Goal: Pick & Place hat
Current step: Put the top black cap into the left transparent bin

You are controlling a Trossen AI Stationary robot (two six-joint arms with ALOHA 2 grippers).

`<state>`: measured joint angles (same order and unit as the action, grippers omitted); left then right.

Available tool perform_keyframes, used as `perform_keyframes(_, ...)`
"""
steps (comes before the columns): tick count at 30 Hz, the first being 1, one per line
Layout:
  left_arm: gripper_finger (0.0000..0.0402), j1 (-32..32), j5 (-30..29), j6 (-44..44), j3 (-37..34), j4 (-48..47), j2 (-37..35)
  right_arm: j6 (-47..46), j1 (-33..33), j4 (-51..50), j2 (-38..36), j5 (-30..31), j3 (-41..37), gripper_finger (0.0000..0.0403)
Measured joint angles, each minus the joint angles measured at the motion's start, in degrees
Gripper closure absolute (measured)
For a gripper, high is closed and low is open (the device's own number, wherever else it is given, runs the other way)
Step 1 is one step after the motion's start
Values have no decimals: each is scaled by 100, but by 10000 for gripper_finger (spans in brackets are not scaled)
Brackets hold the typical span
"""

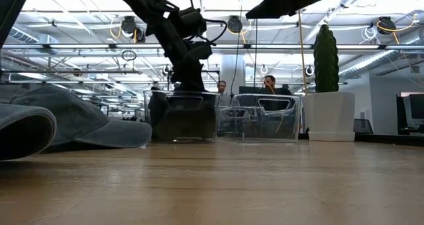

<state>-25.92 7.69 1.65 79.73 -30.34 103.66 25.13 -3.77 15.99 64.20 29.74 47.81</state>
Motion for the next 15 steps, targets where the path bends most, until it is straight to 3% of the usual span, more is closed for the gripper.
perform_keyframes(7, 401, 55, 165, 16, -3, 19, 13, -32, 0, 0, -1, 0, -4, 67)
perform_keyframes(15, 401, 66, 438, -71, -3, -1, 498, -42, 0, 0, -2, 2, -4, 67)
